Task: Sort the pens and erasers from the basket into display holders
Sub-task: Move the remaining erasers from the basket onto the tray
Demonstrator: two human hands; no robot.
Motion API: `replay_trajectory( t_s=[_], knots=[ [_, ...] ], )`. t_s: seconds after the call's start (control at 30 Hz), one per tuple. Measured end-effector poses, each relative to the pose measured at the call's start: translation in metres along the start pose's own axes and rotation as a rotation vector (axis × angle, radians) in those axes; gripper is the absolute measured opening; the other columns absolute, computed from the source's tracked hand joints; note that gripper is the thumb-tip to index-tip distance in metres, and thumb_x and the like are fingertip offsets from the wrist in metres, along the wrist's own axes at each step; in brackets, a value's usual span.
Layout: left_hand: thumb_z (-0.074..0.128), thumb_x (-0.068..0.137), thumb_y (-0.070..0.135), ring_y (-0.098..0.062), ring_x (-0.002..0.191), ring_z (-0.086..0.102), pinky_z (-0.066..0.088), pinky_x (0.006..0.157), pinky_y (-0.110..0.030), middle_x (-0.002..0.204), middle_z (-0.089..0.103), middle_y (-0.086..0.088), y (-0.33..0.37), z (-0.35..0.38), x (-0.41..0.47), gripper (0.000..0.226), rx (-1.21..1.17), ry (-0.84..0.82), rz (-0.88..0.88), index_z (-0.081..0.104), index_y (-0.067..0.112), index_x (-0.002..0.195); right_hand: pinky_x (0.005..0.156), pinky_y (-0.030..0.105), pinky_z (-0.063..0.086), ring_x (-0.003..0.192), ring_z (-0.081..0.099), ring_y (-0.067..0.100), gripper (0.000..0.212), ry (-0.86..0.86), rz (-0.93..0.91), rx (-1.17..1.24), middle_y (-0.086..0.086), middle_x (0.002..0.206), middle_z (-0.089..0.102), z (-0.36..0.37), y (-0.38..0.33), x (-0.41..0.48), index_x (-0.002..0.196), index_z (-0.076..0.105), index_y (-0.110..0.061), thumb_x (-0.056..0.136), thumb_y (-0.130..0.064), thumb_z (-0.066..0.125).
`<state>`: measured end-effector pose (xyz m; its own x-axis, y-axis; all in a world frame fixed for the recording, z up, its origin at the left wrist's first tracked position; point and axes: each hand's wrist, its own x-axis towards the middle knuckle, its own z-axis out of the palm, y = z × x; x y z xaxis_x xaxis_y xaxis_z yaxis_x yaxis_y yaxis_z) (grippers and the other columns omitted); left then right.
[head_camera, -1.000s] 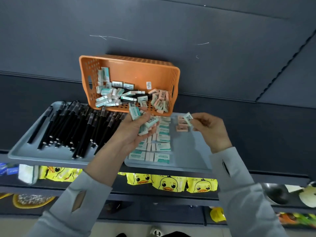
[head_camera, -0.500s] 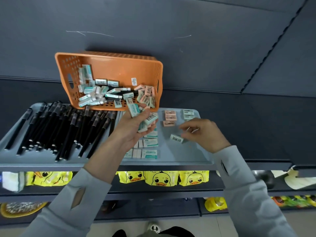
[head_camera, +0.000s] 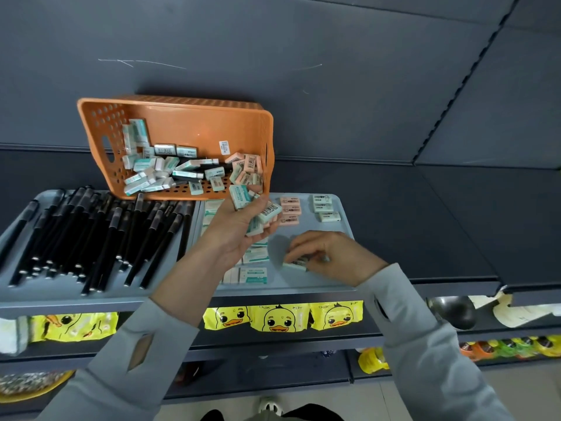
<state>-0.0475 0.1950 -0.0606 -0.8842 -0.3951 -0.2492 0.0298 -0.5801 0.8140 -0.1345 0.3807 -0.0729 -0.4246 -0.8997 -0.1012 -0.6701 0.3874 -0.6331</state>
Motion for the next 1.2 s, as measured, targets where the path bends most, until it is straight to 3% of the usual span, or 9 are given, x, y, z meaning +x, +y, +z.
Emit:
replay_trajectory(
  t_s=[0.1, 0.27, 0.4, 0.57, 0.7, 0.8, 1.0, 1.07, 1.2],
  knots=[
    [0.062, 0.091, 0.01, -0.018, 0.076, 0.072, 0.058, 0.061, -0.028, 0.08, 0.074, 0.0, -0.003, 0.001, 0.0, 0.018, 0.009, -0.017, -0.002, 0.056, 0.018, 0.106, 0.081, 0.014, 0.046, 0.088, 0.061, 0.005, 0.027, 0.146, 0.019, -0.055, -0.007, 0.098, 0.068, 0.0, 0.005, -0.005, 0.099, 0.078, -0.025, 0.084, -0.004, 0.069],
    [0.062, 0.092, 0.01, -0.023, 0.084, 0.071, 0.058, 0.062, -0.03, 0.082, 0.074, 0.0, -0.012, 0.006, 0.002, 0.024, 0.021, -0.041, -0.02, 0.054, 0.017, 0.113, 0.078, 0.025, 0.051, 0.081, 0.061, 0.005, 0.013, 0.248, 0.072, -0.111, -0.009, 0.089, 0.064, 0.006, -0.001, -0.009, 0.085, 0.075, -0.026, 0.075, -0.031, 0.08],
    [0.062, 0.092, 0.01, -0.021, 0.081, 0.072, 0.059, 0.065, -0.03, 0.081, 0.075, 0.001, -0.014, 0.01, 0.003, 0.024, 0.035, -0.065, -0.02, 0.053, 0.018, 0.112, 0.075, 0.034, 0.053, 0.073, 0.061, 0.009, 0.006, 0.315, 0.08, -0.141, -0.007, 0.081, 0.066, 0.017, -0.003, -0.004, 0.078, 0.07, -0.022, 0.077, -0.02, 0.075],
    [0.063, 0.091, 0.01, -0.018, 0.079, 0.072, 0.057, 0.061, -0.029, 0.081, 0.075, 0.001, -0.012, 0.009, 0.002, 0.024, 0.017, -0.049, -0.018, 0.055, 0.018, 0.112, 0.073, 0.031, 0.049, 0.078, 0.064, 0.022, 0.016, 0.583, 0.407, -0.268, -0.003, 0.079, 0.069, -0.002, 0.026, -0.017, 0.082, 0.066, -0.017, 0.082, -0.033, 0.07],
    [0.062, 0.091, 0.009, -0.021, 0.08, 0.072, 0.057, 0.062, -0.03, 0.083, 0.075, -0.002, -0.015, 0.01, 0.002, 0.021, 0.009, -0.039, -0.029, 0.056, 0.018, 0.109, 0.077, 0.034, 0.051, 0.085, 0.065, 0.021, 0.008, 0.543, 0.317, -0.249, -0.001, 0.091, 0.069, -0.008, 0.03, -0.019, 0.091, 0.073, -0.019, 0.083, -0.019, 0.07],
    [0.062, 0.091, 0.009, -0.024, 0.084, 0.072, 0.057, 0.062, -0.031, 0.087, 0.075, -0.004, -0.017, 0.012, 0.003, 0.018, 0.018, -0.033, -0.034, 0.057, 0.018, 0.105, 0.08, 0.03, 0.048, 0.092, 0.063, 0.022, 0.023, 0.465, 0.225, -0.28, 0.003, 0.104, 0.064, -0.011, 0.037, -0.014, 0.098, 0.075, -0.017, 0.077, -0.007, 0.073],
    [0.061, 0.092, 0.009, -0.018, 0.077, 0.071, 0.06, 0.067, -0.032, 0.09, 0.072, -0.004, -0.016, 0.016, -0.001, 0.022, 0.066, -0.049, 0.014, 0.055, 0.016, 0.112, 0.07, 0.029, 0.048, 0.078, 0.065, 0.026, 0.015, 0.643, 0.301, -0.307, 0.007, 0.091, 0.065, -0.009, 0.031, 0.008, 0.091, 0.073, -0.012, 0.081, -0.022, 0.075],
    [0.062, 0.092, 0.009, -0.017, 0.075, 0.071, 0.06, 0.067, -0.032, 0.095, 0.07, -0.007, -0.016, 0.018, -0.001, 0.026, 0.092, -0.028, 0.046, 0.054, 0.014, 0.116, 0.066, 0.03, 0.052, 0.072, 0.066, 0.021, 0.015, 0.737, 0.248, -0.099, 0.003, 0.083, 0.068, -0.01, 0.011, 0.013, 0.088, 0.072, -0.014, 0.086, -0.029, 0.07],
    [0.061, 0.094, 0.015, -0.017, 0.084, 0.065, 0.057, 0.063, -0.026, 0.105, 0.064, -0.011, -0.021, 0.024, 0.003, 0.024, 0.24, 0.054, 0.14, 0.054, 0.015, 0.116, 0.059, 0.026, 0.055, 0.064, 0.064, 0.018, 0.018, 0.477, 0.151, 0.544, 0.015, 0.081, 0.071, -0.005, -0.028, 0.029, 0.099, 0.064, -0.01, 0.085, -0.018, 0.073]
  ],
)
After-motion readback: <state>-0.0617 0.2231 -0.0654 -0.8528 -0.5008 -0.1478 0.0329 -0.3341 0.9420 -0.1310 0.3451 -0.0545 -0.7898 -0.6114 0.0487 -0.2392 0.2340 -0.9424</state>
